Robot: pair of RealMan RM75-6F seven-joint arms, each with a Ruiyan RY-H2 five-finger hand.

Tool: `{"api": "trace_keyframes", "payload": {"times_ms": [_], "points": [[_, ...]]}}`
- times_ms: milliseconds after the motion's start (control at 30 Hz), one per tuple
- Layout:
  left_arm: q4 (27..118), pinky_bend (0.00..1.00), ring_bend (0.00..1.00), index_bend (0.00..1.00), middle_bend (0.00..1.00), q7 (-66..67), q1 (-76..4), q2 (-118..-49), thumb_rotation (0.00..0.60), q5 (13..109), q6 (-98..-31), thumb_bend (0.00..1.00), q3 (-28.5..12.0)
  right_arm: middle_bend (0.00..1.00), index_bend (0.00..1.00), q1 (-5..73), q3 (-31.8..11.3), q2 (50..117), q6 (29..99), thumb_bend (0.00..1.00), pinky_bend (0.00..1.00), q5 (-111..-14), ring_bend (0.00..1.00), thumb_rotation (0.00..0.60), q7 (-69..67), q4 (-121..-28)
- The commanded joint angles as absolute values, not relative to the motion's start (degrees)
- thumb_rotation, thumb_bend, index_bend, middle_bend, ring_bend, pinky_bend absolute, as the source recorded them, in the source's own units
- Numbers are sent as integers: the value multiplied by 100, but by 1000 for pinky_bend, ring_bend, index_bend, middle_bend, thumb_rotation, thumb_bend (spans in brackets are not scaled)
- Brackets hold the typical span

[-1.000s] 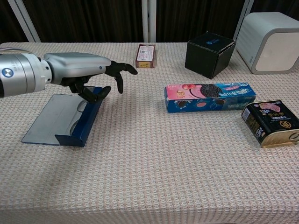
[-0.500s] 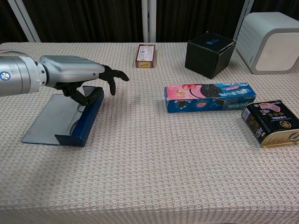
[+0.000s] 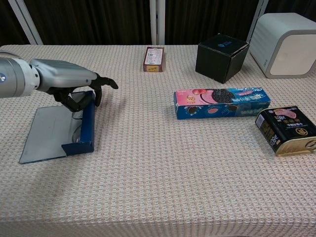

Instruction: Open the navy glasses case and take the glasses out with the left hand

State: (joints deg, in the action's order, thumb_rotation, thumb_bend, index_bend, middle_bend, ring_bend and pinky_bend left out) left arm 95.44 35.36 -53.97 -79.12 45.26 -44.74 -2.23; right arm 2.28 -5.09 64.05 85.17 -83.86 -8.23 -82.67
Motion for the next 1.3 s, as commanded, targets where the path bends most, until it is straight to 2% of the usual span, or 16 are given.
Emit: {"api": "trace_keyframes", "payload": {"times_ms": [33,367,733,900,1100,1300], "points": [[9724,62,0,3,340,3775,-5502,-7766,600,4193,-4686,762,-100,0,0,236,-506,6403,8504,301,0,-8387,0,600,-808,-8276],[10255,65,6,0,405,4286,-5722,-7333,600,3166,-4997,763,246,0,0,279,-502,6394,8483,302,0,-8424,0,600,-723,-8351],[10696,72,66,0,467,4538,-5960,-7061,600,2335,-5167,762,546,0,0,311,-483,6395,8477,301,0,-8471,0,600,-645,-8405],[10935,72,86,0,487,4619,-6131,-6927,600,1869,-5145,763,659,0,0,332,-479,6394,8464,302,0,-8487,0,600,-619,-8423],[11143,76,157,0,541,4615,-6316,-6812,600,1521,-5033,761,750,0,0,361,-473,6405,8435,301,0,-8499,0,600,-602,-8426],[11252,82,165,0,533,4484,-6408,-6717,600,1443,-4919,760,823,0,0,376,-477,6409,8434,302,0,-8498,0,600,-605,-8417]]}}
